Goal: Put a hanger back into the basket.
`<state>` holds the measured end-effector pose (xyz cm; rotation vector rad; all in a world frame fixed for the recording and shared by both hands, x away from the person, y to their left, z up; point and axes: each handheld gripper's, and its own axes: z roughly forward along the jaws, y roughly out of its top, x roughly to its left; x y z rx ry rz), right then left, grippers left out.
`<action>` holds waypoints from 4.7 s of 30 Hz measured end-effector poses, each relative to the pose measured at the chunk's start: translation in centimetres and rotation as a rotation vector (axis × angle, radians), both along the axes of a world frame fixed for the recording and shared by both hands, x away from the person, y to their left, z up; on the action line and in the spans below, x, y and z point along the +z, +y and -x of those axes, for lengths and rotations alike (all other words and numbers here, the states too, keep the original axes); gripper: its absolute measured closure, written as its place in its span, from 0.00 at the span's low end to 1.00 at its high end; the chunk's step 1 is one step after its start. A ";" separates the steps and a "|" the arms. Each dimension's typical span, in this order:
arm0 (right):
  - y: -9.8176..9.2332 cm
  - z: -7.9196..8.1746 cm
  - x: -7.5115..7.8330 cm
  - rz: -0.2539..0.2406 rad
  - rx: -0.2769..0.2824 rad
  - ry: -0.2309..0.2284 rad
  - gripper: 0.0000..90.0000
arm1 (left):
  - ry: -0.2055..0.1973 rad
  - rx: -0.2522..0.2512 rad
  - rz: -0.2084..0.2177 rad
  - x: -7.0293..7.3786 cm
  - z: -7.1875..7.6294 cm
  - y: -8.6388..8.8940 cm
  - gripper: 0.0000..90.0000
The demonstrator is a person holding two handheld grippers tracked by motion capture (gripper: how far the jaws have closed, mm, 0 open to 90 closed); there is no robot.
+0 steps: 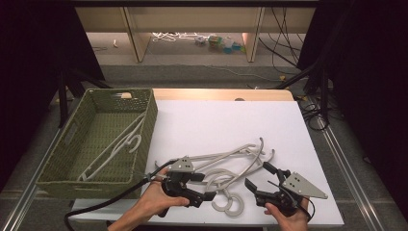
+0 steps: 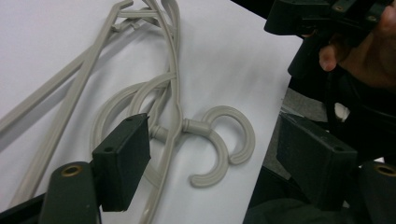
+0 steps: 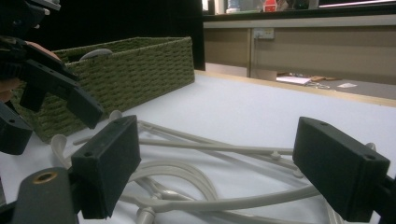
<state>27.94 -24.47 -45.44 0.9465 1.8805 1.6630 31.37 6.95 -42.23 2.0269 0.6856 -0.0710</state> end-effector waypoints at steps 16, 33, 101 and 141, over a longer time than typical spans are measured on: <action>0.0 0.1 0.0 0.013 0.005 0.005 0.17 | 0.009 -0.028 -0.044 -1.0 -1.0 -1.0 0.31; 0.1 0.1 0.1 0.033 -0.003 0.020 0.17 | 0.023 -0.070 -0.155 -3.9 -2.0 -3.2 0.44; -0.9 0.2 0.3 -0.016 -0.058 -0.026 0.18 | -0.032 -0.070 -0.079 -0.2 -5.0 -0.8 0.91; -0.3 0.0 0.1 0.012 -0.024 0.005 0.18 | 0.013 0.090 0.367 12.8 -4.9 11.6 0.91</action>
